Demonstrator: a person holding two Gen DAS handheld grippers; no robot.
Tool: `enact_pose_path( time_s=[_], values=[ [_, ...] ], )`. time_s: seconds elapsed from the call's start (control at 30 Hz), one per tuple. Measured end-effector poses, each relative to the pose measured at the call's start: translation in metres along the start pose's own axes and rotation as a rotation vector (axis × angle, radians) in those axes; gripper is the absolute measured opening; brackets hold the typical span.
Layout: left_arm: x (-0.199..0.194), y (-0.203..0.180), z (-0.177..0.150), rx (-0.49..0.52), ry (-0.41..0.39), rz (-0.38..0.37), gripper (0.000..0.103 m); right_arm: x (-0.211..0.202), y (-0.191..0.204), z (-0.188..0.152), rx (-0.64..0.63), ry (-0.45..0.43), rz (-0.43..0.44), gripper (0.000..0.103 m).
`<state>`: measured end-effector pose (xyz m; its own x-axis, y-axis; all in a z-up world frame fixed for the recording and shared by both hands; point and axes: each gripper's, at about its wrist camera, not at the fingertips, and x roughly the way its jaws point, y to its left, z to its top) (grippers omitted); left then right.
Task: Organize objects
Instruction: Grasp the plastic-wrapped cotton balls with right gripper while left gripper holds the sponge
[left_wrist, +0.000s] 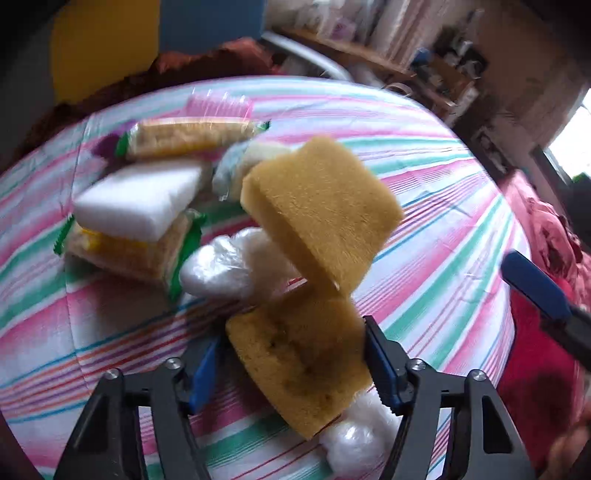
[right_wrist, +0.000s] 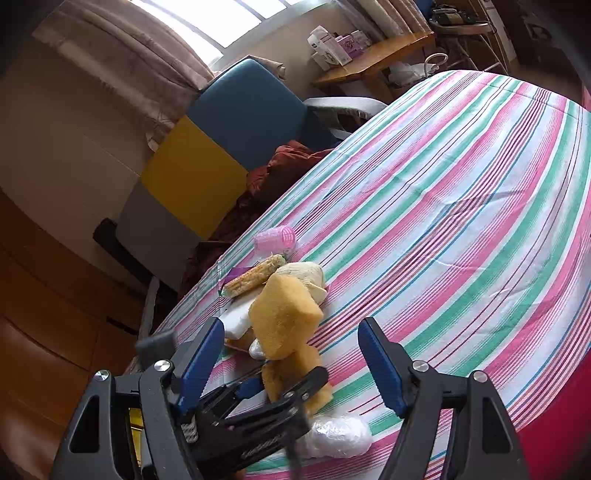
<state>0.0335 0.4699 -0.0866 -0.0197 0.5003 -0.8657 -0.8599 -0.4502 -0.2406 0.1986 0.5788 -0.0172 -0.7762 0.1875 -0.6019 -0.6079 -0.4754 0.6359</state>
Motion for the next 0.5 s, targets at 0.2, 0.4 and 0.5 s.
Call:
enact_pose_path(
  time_s=[0.2,0.4,0.5],
  values=[
    [-0.023,0.021,-0.028,0.02,0.002,-0.04,0.061,0.004,0.0,0.001,-0.003,0.02,-0.023,0.076],
    [-0.052,0.051,-0.064,0.002,0.001,-0.045,0.061,0.018,0.006,-0.001,-0.049,0.102,-0.069,0.076],
    [-0.065,0.062,-0.081,-0.003,-0.006,-0.038,0.061,0.029,0.011,-0.004,-0.091,0.168,-0.095,0.076]
  ],
)
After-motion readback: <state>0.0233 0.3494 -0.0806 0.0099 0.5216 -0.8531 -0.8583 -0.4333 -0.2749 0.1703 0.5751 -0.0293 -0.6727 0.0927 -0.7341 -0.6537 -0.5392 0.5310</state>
